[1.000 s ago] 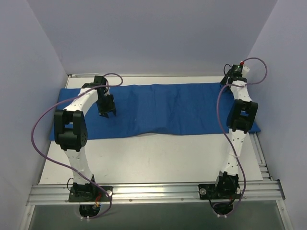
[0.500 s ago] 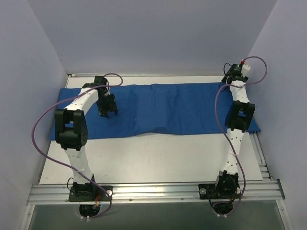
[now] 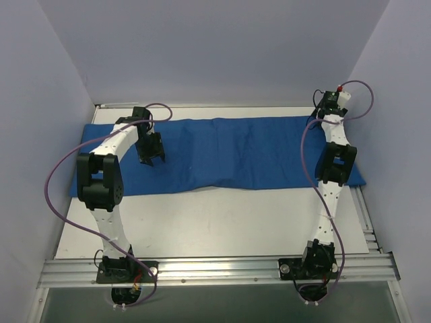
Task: Open and lay out the surgical kit
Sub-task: Open the surgical kit at the center of the board.
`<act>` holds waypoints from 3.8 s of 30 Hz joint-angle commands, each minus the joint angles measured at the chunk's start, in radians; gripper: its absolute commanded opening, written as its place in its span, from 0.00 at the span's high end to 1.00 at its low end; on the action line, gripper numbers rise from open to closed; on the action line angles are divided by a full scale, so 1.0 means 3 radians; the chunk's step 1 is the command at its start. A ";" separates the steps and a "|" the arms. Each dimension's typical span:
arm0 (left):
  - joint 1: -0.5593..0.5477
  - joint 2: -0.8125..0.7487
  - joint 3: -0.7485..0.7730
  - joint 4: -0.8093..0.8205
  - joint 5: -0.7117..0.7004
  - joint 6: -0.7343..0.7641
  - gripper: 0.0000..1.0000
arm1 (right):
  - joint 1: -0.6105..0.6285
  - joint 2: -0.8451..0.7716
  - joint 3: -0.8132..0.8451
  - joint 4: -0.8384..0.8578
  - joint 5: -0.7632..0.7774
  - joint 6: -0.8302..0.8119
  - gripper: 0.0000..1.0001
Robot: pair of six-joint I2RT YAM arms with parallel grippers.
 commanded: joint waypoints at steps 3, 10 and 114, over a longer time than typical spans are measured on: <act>0.0020 0.0039 0.0052 0.0097 0.0044 -0.0028 0.39 | 0.0004 0.0147 0.0208 0.0037 0.0084 0.0111 0.38; 0.0025 0.0038 0.0037 0.0102 0.0050 -0.0028 0.39 | 0.0019 0.0208 0.0214 -0.0050 0.0115 0.0081 0.40; 0.0322 -0.0187 -0.0122 0.0117 0.0305 0.0039 0.38 | 0.0541 -0.2962 -0.2936 -0.1497 -0.0658 0.0424 1.00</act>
